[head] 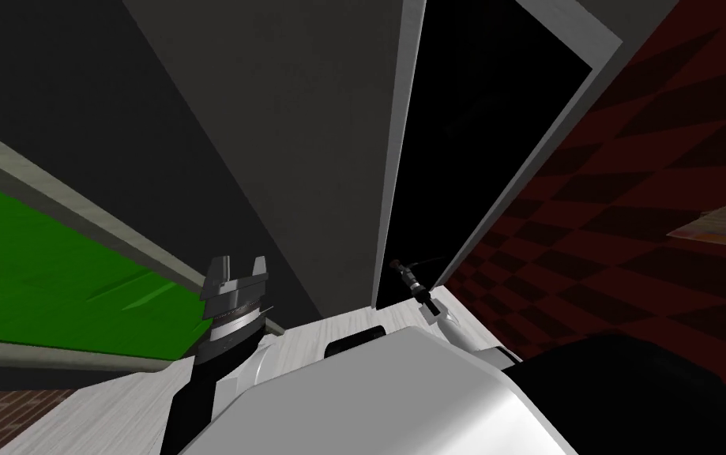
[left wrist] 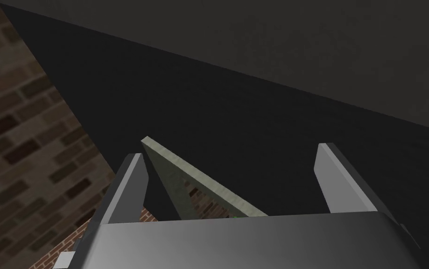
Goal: Pull the door open
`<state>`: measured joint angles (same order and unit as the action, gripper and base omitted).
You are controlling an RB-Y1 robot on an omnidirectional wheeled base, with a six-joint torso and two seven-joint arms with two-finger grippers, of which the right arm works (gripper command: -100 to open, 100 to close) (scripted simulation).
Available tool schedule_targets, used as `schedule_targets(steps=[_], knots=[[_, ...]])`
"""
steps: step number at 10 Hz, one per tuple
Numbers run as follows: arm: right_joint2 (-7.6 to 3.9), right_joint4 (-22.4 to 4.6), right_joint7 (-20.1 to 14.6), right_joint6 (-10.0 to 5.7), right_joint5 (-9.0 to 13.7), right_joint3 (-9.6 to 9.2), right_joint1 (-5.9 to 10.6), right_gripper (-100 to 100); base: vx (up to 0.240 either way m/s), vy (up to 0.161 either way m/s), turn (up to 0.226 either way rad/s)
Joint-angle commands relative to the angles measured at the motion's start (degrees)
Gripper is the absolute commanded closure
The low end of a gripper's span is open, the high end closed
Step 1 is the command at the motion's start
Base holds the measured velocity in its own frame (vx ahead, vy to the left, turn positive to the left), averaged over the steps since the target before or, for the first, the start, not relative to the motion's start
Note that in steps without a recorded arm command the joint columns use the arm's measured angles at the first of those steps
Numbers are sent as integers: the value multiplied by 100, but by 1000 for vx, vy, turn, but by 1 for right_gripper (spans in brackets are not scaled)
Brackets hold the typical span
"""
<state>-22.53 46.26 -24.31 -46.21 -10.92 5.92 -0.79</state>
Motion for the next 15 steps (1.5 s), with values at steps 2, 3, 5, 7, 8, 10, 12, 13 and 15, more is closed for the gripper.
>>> schedule_targets(steps=[2,3,5,7,8,10,12,13,15], knots=[[-125,-103,-145,-267,-37,-13,-151,100,-182,-71,183],[-211,-168,-224,-422,-48,0,-220,100,-188,-73,214],[-337,-262,-340,-651,-64,19,-322,100,-189,-74,190],[-446,-342,-440,-846,-78,35,-410,100,-131,-74,170],[-520,-397,-509,-979,-87,46,-469,100,-163,-76,179],[-511,-449,-530,-1105,-109,31,-528,100,-111,-45,104],[-590,-522,-591,-1316,-133,57,-626,100,-207,-88,215],[-612,-542,-608,-1374,-139,64,-654,100,-164,-67,93],[-699,-623,-676,-1607,-165,94,-762,100,-190,-84,160]])
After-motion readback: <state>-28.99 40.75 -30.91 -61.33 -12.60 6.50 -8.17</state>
